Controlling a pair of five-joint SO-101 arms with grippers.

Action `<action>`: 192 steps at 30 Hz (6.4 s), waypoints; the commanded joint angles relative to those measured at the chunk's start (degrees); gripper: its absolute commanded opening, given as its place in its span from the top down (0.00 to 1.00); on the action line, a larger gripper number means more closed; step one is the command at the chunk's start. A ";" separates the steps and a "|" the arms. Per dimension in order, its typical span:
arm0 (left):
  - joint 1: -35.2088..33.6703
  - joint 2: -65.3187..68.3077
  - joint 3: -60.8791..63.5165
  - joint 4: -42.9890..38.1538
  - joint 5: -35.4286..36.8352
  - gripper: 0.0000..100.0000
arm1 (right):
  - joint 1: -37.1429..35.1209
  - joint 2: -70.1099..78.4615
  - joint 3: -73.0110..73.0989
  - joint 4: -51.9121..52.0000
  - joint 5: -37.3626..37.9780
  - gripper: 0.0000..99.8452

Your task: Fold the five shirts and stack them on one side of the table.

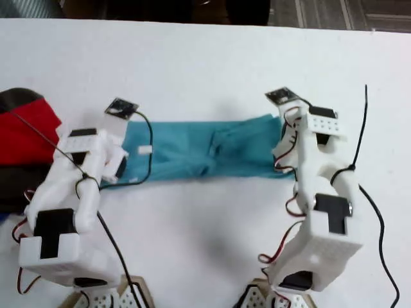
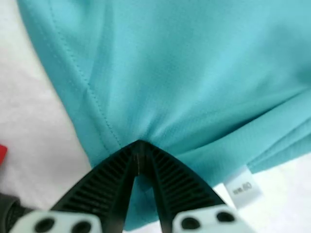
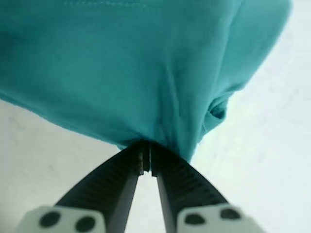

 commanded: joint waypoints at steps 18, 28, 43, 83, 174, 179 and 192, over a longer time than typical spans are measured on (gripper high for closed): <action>-0.97 0.18 -0.04 -1.14 0.44 0.97 | -27.56 -5.76 3.96 -12.62 -11.60 0.98; -0.97 0.18 -0.04 -1.14 0.44 0.97 | -33.63 -2.33 -2.90 -12.00 -11.60 0.98; -0.97 0.18 -0.04 -1.14 0.44 0.97 | -33.19 4.26 -3.43 -3.91 -11.25 0.98; -0.88 0.26 0.13 -1.14 0.18 0.97 | 21.41 -34.59 46.07 -31.25 -11.60 0.98; 40.88 25.32 -96.75 43.34 21.98 0.97 | 30.81 -36.97 52.75 -44.00 -27.87 0.98; 44.22 29.80 -97.80 42.90 28.40 0.97 | 30.55 -36.97 52.75 -44.00 -27.78 0.98; 47.47 40.88 -97.98 32.26 23.56 0.97 | 30.29 -36.88 52.75 -44.00 -27.69 0.98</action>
